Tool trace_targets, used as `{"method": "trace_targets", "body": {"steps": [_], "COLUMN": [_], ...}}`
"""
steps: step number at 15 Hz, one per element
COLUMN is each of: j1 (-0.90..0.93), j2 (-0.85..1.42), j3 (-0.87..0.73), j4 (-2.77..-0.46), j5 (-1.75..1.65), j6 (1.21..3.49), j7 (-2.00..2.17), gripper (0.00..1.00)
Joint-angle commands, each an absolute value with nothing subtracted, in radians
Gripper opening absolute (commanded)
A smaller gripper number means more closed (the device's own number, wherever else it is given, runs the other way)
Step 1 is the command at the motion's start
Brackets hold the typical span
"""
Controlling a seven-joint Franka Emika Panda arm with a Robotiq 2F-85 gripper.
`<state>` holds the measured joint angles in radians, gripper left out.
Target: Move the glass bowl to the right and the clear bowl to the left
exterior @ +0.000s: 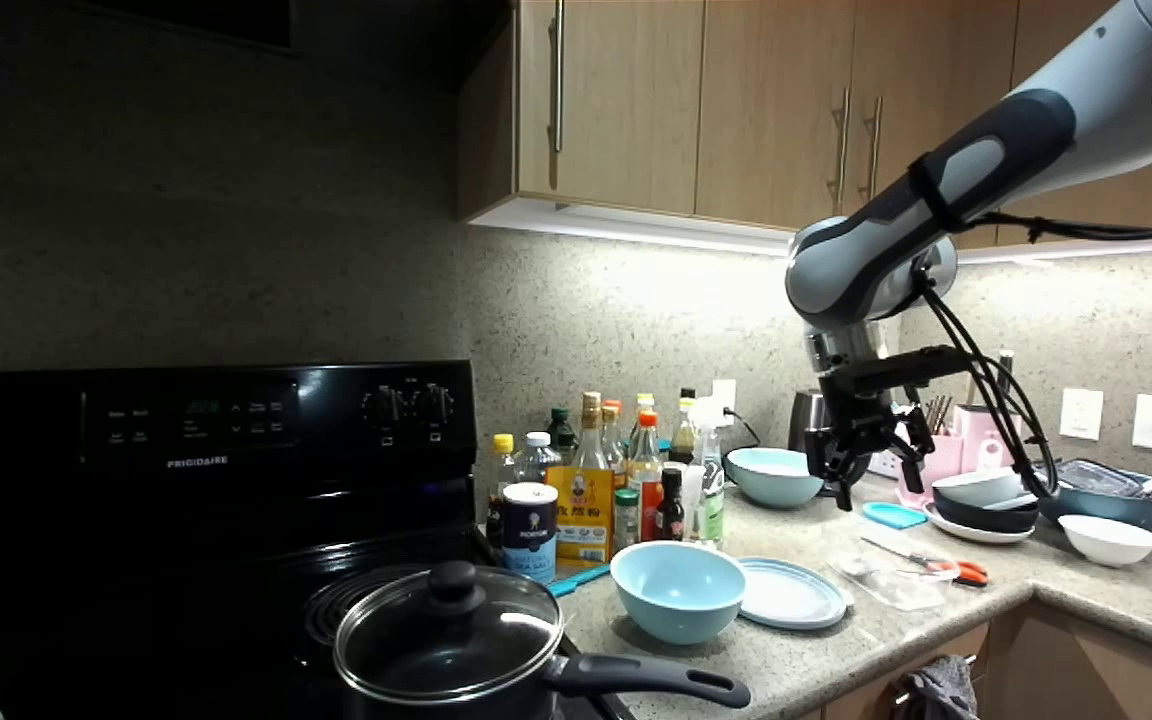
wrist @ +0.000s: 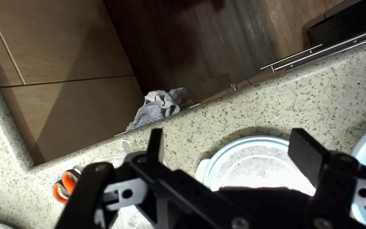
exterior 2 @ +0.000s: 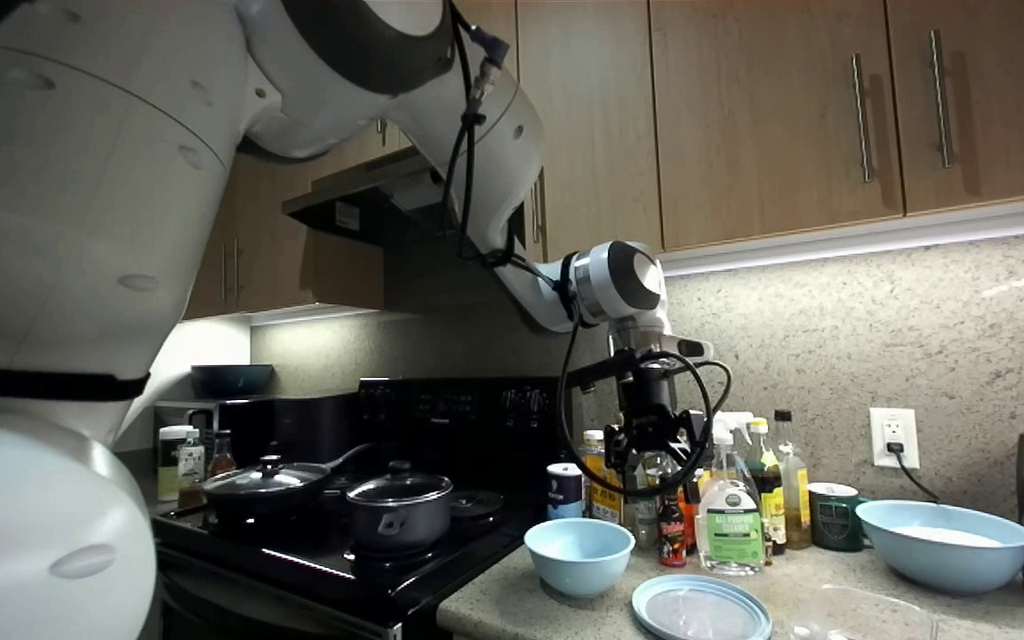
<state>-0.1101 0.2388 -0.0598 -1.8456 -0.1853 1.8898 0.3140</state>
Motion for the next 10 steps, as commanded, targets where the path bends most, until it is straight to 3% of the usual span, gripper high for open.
{"method": "trace_targets", "body": {"steps": [1,10], "j1": [-0.042,0.043], "j2": [0.281,0.322], "j3": [-0.059,-0.053], "j4": [-1.766,-1.699], "j5": [-0.223,-0.232], "j6": [1.827,1.8], "j7": [0.319,0.357], "gripper": [1.0,1.0]}}
